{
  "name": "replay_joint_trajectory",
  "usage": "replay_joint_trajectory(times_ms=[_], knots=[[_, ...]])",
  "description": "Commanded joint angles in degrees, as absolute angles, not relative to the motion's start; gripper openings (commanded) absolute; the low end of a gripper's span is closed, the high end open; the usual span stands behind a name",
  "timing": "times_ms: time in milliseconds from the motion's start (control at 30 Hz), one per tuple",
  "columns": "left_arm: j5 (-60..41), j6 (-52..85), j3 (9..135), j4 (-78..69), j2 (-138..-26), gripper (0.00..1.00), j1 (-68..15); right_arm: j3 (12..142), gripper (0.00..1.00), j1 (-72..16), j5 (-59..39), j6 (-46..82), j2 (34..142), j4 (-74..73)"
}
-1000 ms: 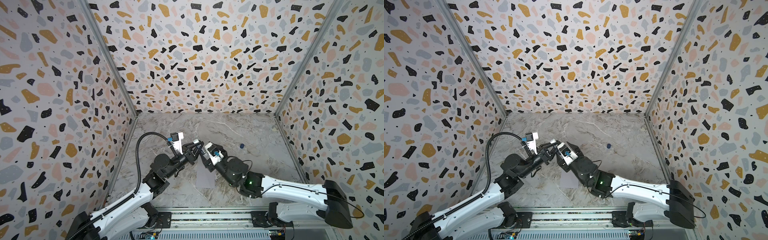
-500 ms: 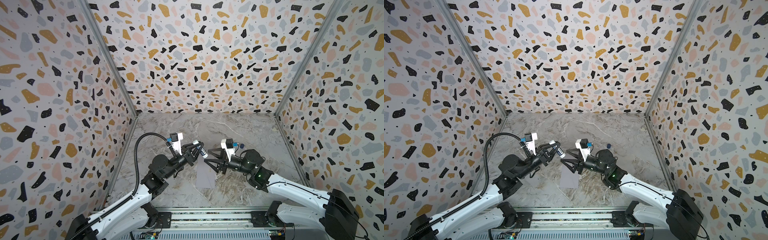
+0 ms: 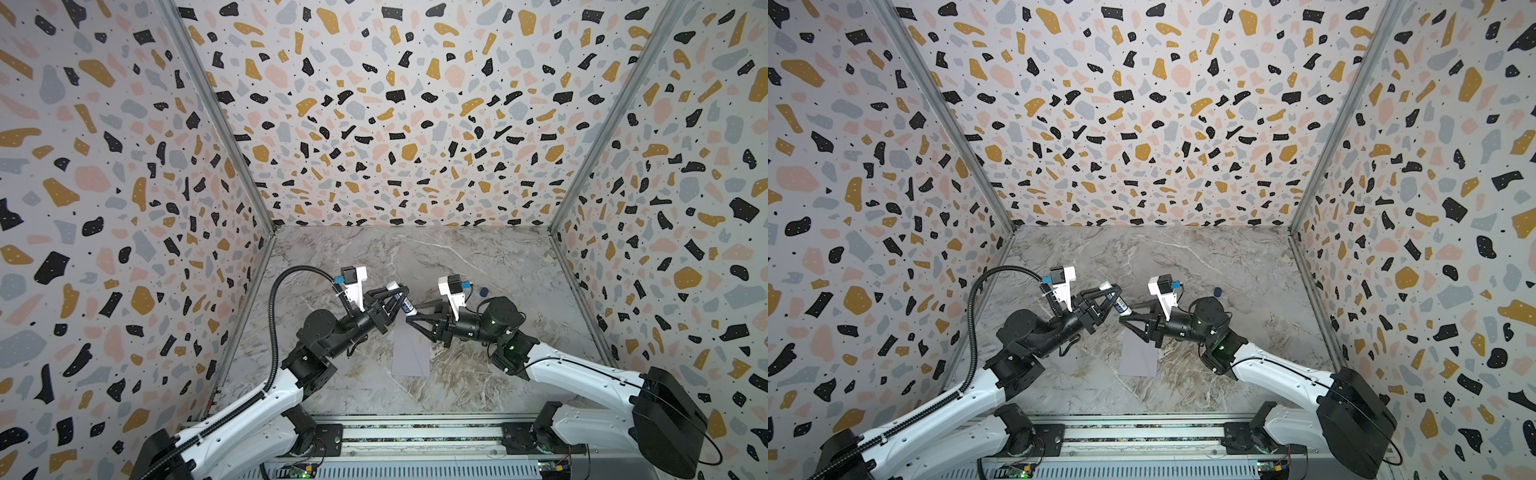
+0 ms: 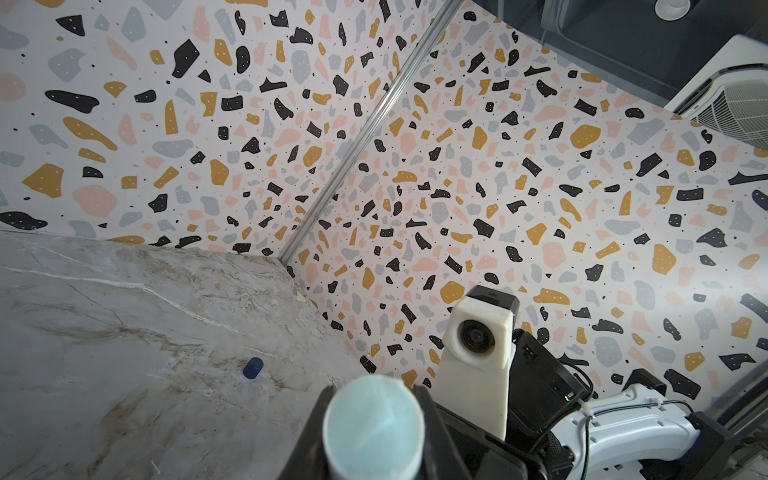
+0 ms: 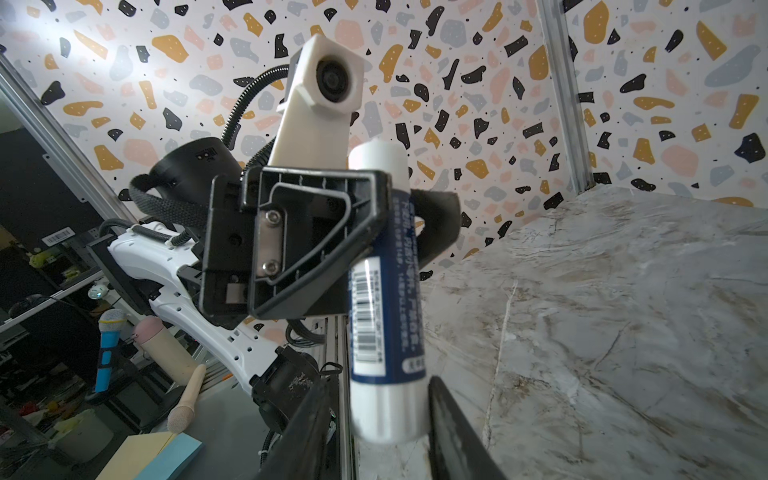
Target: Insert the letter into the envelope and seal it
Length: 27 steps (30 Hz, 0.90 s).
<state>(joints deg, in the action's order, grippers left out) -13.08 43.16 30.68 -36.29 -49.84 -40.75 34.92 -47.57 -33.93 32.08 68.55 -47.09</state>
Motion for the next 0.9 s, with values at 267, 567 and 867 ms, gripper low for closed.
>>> replay_joint_trajectory(times_ms=[267,567,867], knots=[[-13.57,43.15,31.37,-39.11,-49.48,0.0,-40.91,37.75,0.09,-47.02,-33.68,34.08,68.32,-50.43],[-12.4,42.26,30.76,-37.64,-50.35,0.0,-40.93,43.9,0.0,-52.16,-4.61,18.55,62.72,-28.68],[-12.44,42.19,30.76,-37.79,-51.68,0.0,-40.95,53.2,0.0,-70.32,43.29,-12.88,70.0,-23.62]])
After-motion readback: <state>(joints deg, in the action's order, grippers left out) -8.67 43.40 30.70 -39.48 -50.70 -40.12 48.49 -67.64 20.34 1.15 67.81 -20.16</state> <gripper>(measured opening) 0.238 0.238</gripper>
